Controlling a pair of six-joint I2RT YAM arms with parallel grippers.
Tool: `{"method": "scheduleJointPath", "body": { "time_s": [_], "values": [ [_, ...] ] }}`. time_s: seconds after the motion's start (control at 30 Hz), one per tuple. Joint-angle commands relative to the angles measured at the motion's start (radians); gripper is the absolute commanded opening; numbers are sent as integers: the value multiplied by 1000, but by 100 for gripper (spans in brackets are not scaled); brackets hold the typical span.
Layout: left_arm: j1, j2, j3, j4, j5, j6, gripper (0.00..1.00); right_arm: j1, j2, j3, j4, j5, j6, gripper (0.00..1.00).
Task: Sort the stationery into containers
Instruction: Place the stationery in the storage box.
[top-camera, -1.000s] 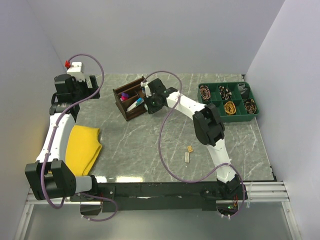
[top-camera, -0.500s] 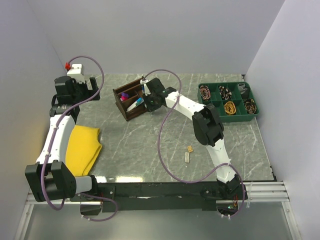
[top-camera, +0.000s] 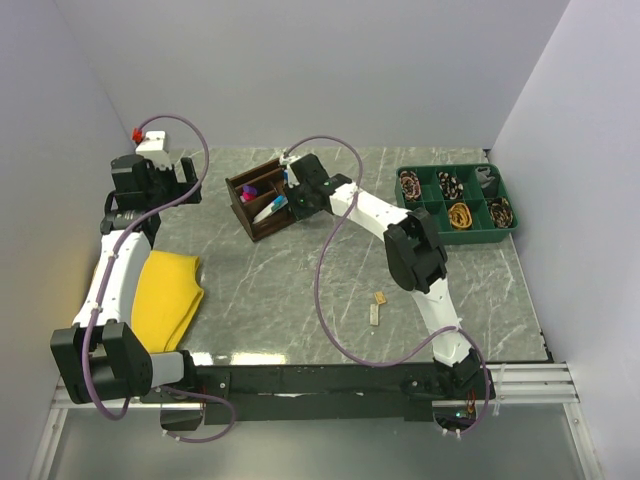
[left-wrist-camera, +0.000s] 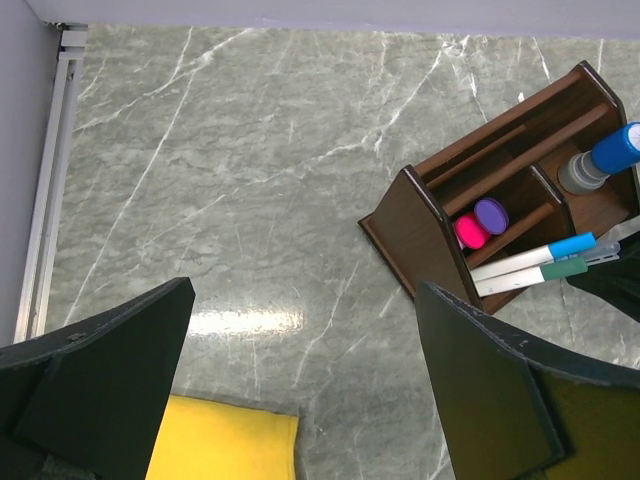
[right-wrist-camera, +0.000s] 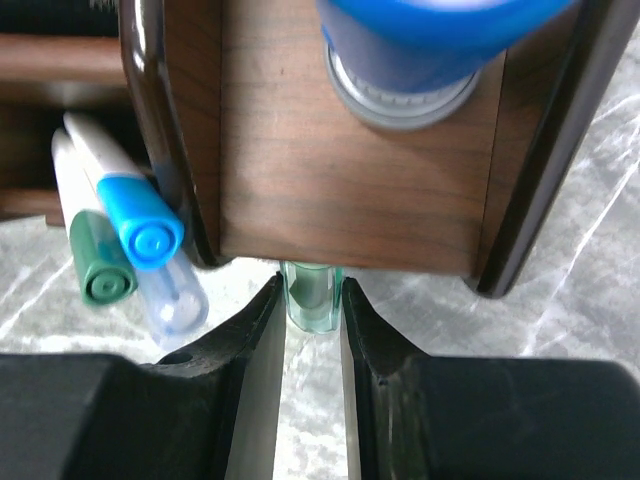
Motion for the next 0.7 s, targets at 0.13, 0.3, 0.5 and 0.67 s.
{"method": "scheduleJointPath", "body": {
  "time_s": [0.13, 0.3, 0.5, 0.67],
  "values": [
    [5, -36, -8, 34, 20, -8, 100, 10, -63, -70, 211, 57, 35, 0],
    [7, -35, -12, 42, 31, -14, 99, 13, -57, -72, 216, 69, 44, 2],
    [5, -35, -14, 48, 39, -17, 99, 15, -70, -95, 219, 75, 50, 22],
    [7, -41, -25, 52, 40, -20, 100, 16, -89, -118, 212, 76, 50, 33]
  ]
}}
